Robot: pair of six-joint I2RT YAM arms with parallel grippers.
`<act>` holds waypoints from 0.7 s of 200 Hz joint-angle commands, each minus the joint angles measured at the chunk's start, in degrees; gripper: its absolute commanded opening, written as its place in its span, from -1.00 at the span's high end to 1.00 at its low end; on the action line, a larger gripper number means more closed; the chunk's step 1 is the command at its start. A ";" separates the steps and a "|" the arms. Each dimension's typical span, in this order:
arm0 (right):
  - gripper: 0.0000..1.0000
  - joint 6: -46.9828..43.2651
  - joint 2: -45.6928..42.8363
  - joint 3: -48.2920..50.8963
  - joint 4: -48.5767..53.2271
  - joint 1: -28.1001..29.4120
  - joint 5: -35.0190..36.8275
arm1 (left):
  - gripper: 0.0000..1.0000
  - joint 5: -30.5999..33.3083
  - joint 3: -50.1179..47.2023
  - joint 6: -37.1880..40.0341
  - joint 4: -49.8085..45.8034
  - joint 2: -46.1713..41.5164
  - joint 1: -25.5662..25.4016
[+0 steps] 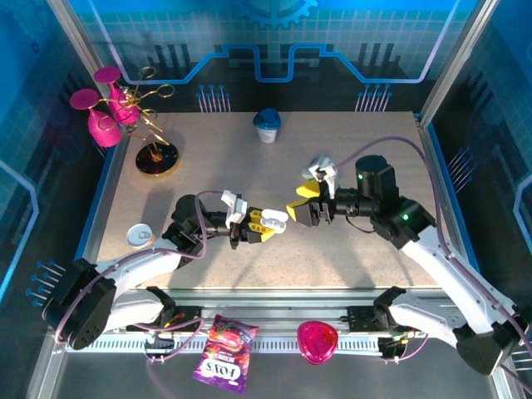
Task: Insert the wireless bluetooth earbuds into the charging case
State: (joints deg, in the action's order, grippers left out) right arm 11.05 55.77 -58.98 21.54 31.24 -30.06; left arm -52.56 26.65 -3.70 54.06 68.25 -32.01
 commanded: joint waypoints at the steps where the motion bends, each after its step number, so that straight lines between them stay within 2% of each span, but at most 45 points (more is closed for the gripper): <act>1: -0.33 9.64 -3.14 5.49 -9.46 -4.26 4.05 | 0.87 3.55 -0.83 7.91 4.70 -0.46 -0.32; 26: -0.31 16.22 -3.16 10.50 -7.60 -10.09 11.55 | 0.86 7.13 -1.94 10.65 3.26 -3.13 -0.45; 46: -0.31 15.81 0.73 10.30 -0.48 -12.03 16.36 | 0.87 8.13 -2.94 10.90 3.64 -5.08 -0.75; 79: -0.25 15.38 9.05 10.45 1.82 -11.33 18.20 | 0.86 7.60 -3.69 11.72 2.24 -7.56 -1.79; 115: -0.12 11.32 18.99 8.95 -0.08 -6.47 17.68 | 0.85 6.41 -3.66 12.10 0.78 -8.99 -2.44; 140: -0.01 9.03 26.34 2.52 5.40 -4.97 21.04 | 0.84 5.57 -3.40 11.97 -0.38 -9.71 -2.56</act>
State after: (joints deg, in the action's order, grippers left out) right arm 23.46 77.19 -50.89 22.41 24.84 -12.27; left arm -45.71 23.79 6.59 54.43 60.01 -34.06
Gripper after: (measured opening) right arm 0.522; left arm 0.208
